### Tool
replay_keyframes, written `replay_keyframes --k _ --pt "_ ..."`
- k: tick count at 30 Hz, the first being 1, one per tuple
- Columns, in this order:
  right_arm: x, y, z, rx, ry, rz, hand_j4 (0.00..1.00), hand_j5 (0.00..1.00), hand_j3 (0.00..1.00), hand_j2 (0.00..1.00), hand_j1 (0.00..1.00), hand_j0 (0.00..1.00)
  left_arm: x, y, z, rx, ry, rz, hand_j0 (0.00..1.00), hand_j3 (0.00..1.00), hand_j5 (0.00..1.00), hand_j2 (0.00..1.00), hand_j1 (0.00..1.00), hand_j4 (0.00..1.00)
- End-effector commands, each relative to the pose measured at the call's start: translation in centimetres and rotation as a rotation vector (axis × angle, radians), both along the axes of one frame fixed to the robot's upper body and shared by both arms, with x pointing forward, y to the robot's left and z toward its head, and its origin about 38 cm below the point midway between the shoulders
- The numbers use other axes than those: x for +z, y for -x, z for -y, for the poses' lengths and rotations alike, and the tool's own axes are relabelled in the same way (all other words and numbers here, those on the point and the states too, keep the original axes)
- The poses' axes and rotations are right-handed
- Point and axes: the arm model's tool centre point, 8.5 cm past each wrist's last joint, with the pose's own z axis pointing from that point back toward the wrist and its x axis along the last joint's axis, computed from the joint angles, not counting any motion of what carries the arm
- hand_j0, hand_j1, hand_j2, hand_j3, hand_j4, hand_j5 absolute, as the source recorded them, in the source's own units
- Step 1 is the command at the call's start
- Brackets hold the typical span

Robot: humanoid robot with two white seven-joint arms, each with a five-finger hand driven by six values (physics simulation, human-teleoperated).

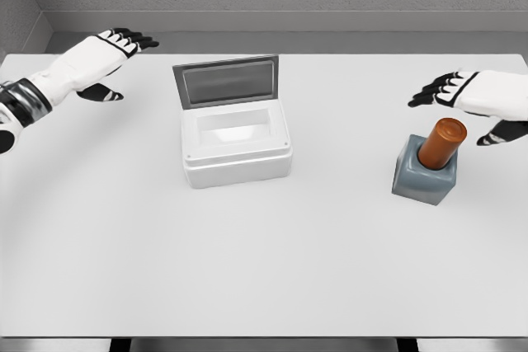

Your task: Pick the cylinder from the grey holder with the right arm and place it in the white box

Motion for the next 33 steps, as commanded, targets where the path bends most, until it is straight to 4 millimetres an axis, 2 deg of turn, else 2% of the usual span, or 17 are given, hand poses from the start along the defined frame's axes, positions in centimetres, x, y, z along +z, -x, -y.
replay_keyframes --k 1,9,15,17,18,23,24,25,26,33 --pt "-1.4 -0.2 0.0 -0.009 -0.003 -0.038 1.0 1.0 1.0 1.0 1.0 1.0 0.2 0.0 -0.4 0.006 0.004 0.002 1.0 1.0 1.0 1.0 1.0 1.0" --pt "-2.0 -0.2 -0.6 0.005 -0.009 -0.051 1.0 1.0 1.0 1.0 1.0 1.0 -0.9 0.5 -0.5 0.008 -0.002 -0.019 1.0 1.0 1.0 1.0 1.0 1.0" --pt "-2.7 -0.1 -0.8 0.012 -0.004 -0.071 0.98 0.98 0.98 0.98 0.98 0.98 -0.8 0.5 -0.5 0.006 0.0 -0.016 1.0 1.0 1.0 1.0 1.0 1.0" --pt "-2.6 -0.1 -0.8 0.014 -0.003 -0.07 0.87 0.87 0.87 0.87 0.87 0.87 -0.8 0.5 -0.5 0.006 -0.002 -0.017 1.0 1.0 1.0 1.0 1.0 1.0" --pt "-2.6 -0.1 -0.9 0.017 -0.001 -0.069 0.77 0.77 0.77 0.77 0.77 0.77 -0.7 0.6 -0.8 0.01 -0.004 -0.016 1.0 1.0 1.0 1.0 1.0 1.0" --pt "-2.6 0.0 -0.9 0.019 -0.001 -0.068 0.59 0.59 0.59 0.59 0.59 0.59 -0.5 0.6 -1.1 0.013 -0.01 -0.014 1.0 1.0 1.0 1.0 1.0 1.0" --pt "-2.6 0.0 -0.9 0.018 0.002 -0.068 0.52 0.52 0.52 0.52 0.52 0.52 -0.5 0.6 -1.1 0.013 -0.01 -0.014 1.0 1.0 1.0 1.0 1.0 1.0" --pt "-2.6 0.0 -0.9 0.02 0.005 -0.066 0.51 0.51 0.51 0.51 0.51 0.51 -0.6 0.6 -1.0 0.012 -0.011 -0.015 1.0 1.0 1.0 1.0 1.0 1.0" --pt "-2.6 0.0 -1.0 0.021 0.005 -0.066 0.44 0.44 0.44 0.44 0.44 0.44 -0.5 0.6 -1.1 0.013 -0.01 -0.014 1.0 1.0 1.0 1.0 1.0 1.0" --pt "-2.5 0.0 -1.2 0.027 0.007 -0.061 0.43 0.43 0.43 0.43 0.43 0.43 -0.6 0.7 -0.8 0.005 -0.007 -0.013 1.0 1.0 1.0 1.0 1.0 1.0"
